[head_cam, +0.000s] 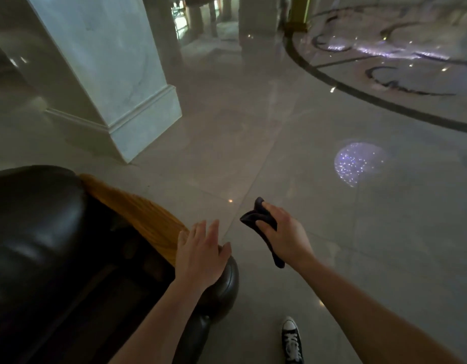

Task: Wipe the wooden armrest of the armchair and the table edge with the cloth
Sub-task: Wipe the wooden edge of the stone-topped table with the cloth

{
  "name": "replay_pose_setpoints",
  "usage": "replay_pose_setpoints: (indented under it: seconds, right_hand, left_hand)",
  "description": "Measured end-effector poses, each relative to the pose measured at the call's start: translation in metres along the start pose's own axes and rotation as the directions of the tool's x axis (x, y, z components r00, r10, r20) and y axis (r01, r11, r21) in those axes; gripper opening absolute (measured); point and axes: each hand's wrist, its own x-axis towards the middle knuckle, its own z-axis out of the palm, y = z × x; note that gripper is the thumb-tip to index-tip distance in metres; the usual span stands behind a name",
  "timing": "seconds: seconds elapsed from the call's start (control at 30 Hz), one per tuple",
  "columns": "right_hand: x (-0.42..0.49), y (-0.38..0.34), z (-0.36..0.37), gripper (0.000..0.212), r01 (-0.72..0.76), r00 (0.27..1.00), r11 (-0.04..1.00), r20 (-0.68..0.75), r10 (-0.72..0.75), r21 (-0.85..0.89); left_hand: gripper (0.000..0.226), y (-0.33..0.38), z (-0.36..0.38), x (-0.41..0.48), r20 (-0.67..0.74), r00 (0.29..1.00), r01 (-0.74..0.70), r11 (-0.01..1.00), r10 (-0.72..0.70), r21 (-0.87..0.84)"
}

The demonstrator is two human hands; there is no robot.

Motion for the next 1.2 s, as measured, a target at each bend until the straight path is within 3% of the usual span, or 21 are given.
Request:
replay_pose_setpoints:
  seconds: [0.4,0.77,1.2]
  right_hand:
    - [-0.104,0.045,-0.077,0.049,-0.187,0.967,0.982,-0.178,0.183,-0.004]
    - [-0.234,0.130,-0.208,0.050,-0.335,0.881,0.942,-0.351,0.318,0.014]
    - [-0.405,0.222,-0.316,0.049,-0.530,0.684,0.844,-0.546,0.484,0.083]
  left_hand:
    - [0.065,0.085,-0.003,-0.046,0.049,0.963,-0.268,0.959,0.265,0.094]
    - [0.069,0.245,0.026,-0.113,0.074,0.902,-0.430,0.901,0.426,0.054]
    - [0.068,0.414,0.078,-0.204,0.104,0.740,-0.667,0.745,0.665,-0.017]
